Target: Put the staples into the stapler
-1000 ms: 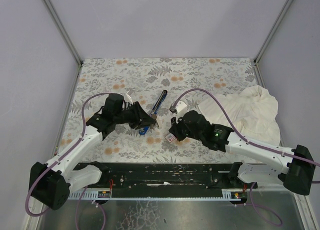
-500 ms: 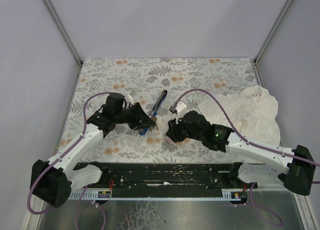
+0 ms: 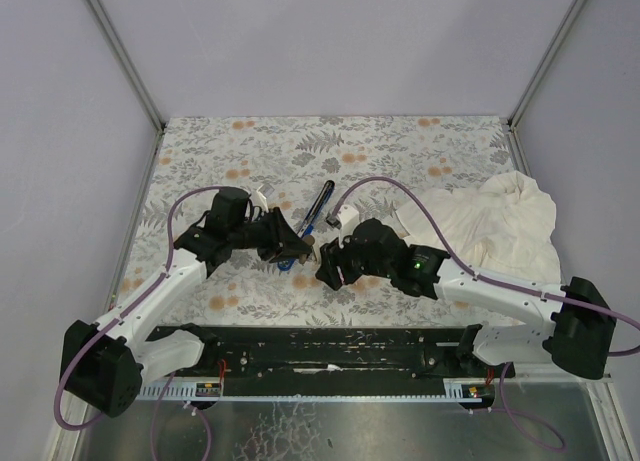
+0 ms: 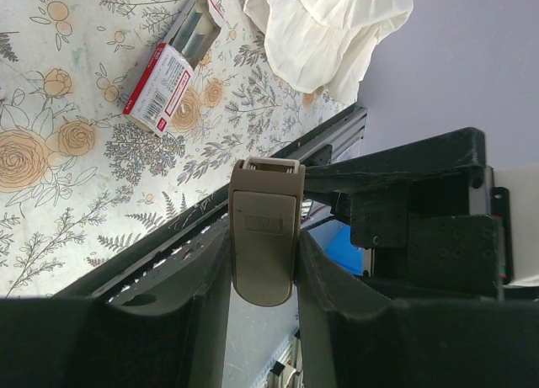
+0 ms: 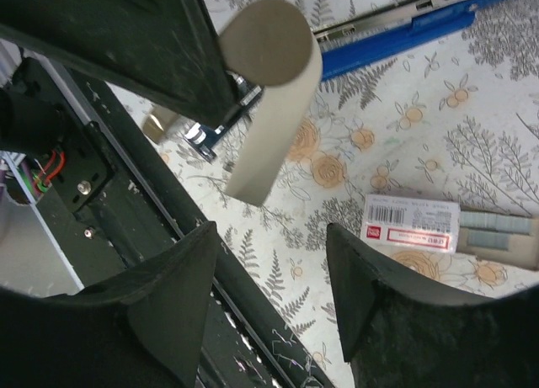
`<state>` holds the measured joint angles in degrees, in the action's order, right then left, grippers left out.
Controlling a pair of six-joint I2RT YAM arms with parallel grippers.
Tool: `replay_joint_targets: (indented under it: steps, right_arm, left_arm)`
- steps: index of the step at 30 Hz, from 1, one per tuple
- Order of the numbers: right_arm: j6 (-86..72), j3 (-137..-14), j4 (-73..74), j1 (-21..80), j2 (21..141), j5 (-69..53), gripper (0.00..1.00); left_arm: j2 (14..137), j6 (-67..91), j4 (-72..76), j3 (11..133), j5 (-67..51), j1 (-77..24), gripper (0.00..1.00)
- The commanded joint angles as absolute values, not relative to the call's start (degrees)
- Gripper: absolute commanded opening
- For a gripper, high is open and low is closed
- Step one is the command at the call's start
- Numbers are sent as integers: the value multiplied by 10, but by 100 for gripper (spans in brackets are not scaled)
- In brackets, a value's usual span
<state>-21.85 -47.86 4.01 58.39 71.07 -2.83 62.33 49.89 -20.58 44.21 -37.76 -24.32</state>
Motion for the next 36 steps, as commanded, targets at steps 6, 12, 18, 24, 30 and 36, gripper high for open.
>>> replay_joint_targets:
  steps: [6, 12, 18, 24, 30, 36]
  right_arm:
    - [-226, -525, 17, 583, 728, 7, 68]
    - [-197, -543, 63, 581, 738, 71, 69]
    - [-179, -549, 75, 554, 736, 83, 69]
    - [-163, -568, 73, 522, 740, 70, 70]
    - [-153, -604, 61, 509, 764, 47, 70]
    - [-170, -623, 48, 507, 782, 13, 70]
  left_arm:
    - [608, 504, -182, 433, -409, -239, 0]
    - [590, 509, -180, 428, -422, -239, 0]
    - [573, 501, -195, 415, -450, -239, 0]
    - [567, 471, -229, 410, -480, -240, 0]
    - [572, 440, -256, 414, -515, -244, 0]
    - [572, 432, -256, 426, -510, -245, 0]
